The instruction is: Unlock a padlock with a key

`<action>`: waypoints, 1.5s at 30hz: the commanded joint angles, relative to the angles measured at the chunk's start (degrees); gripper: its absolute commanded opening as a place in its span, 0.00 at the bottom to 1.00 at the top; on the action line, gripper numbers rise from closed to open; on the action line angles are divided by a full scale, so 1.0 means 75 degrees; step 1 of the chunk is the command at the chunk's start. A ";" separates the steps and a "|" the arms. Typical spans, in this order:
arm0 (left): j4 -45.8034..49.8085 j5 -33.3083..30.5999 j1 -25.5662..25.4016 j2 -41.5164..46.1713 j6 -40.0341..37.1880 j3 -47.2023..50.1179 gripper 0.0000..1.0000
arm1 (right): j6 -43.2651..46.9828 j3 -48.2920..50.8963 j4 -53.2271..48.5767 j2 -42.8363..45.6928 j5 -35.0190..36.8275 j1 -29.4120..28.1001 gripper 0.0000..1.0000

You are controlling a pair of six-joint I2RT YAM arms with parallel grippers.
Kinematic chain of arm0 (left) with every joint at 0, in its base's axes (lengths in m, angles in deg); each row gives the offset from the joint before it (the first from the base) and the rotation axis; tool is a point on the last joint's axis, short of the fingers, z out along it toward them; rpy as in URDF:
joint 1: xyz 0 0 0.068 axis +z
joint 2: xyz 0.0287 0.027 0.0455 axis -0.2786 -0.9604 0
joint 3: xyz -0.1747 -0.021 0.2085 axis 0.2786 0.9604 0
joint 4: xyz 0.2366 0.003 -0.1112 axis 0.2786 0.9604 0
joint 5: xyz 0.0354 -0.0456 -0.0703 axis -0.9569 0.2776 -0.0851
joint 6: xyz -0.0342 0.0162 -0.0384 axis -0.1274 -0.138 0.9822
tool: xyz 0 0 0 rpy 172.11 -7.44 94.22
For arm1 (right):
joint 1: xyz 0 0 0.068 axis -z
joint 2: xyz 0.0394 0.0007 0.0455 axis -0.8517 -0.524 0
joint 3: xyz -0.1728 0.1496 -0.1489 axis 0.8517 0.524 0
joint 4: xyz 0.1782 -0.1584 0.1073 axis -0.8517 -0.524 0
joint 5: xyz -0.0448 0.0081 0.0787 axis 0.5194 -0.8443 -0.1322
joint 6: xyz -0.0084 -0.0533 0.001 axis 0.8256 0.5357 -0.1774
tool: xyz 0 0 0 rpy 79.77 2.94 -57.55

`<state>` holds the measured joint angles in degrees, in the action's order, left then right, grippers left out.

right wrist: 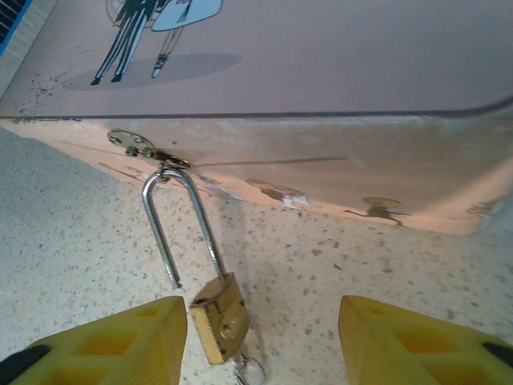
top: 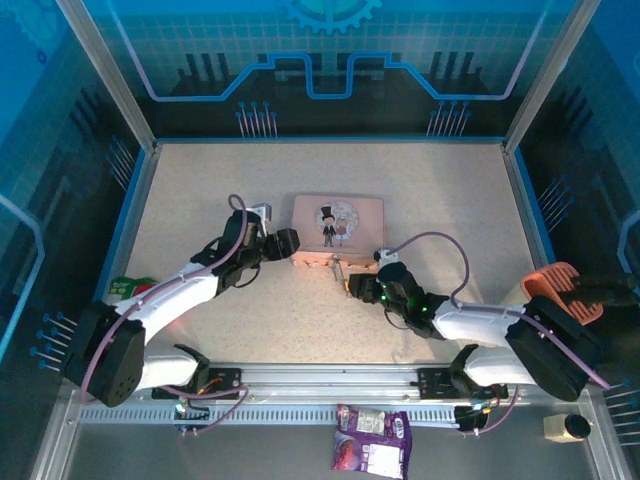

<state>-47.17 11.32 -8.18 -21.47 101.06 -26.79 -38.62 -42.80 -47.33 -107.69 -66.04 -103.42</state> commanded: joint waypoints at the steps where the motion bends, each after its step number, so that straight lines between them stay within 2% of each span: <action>1: -0.0063 0.0410 0.0072 -0.0320 -0.0307 -0.0318 0.71 | 0.0134 -0.0480 -0.0153 -0.0339 -0.0591 0.0061 0.54; 4: -0.0082 0.0551 0.0072 -0.0572 -0.0437 -0.0438 0.72 | -0.0006 -0.0534 0.0182 -0.0690 -0.0835 0.0052 0.54; 10: -0.0059 0.0719 0.0081 -0.1000 -0.0578 -0.0728 0.73 | -0.0318 -0.0735 -0.0069 -0.1145 -0.0478 0.0031 0.54; 18: 0.0361 0.0393 0.0074 -0.1421 -0.0806 -0.1096 0.73 | -0.0475 -0.1096 -0.0455 -0.1634 -0.0284 -0.0078 0.50; 21: 0.0458 0.0392 0.0072 -0.1627 -0.0829 -0.1238 0.73 | -0.0517 -0.1192 -0.0544 -0.1748 -0.0204 -0.0118 0.47; 27: 0.0696 -0.0349 -0.0045 -0.1618 -0.0697 -0.1201 0.71 | -0.0479 -0.1438 -0.1026 -0.1805 0.0024 -0.0203 0.42; 36: 0.0661 -0.0278 -0.0137 -0.1822 -0.0645 -0.1161 0.70 | -0.0453 -0.1661 -0.1442 -0.2053 0.0173 -0.0303 0.36; 45: 0.0720 -0.0367 -0.0341 -0.1961 -0.0591 -0.1137 0.69 | -0.0522 -0.1574 -0.1308 -0.1934 0.0117 -0.0331 0.21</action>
<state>-43.50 9.20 -9.65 -34.91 96.29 -34.90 -41.81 -54.44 -55.55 -122.44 -66.31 -105.32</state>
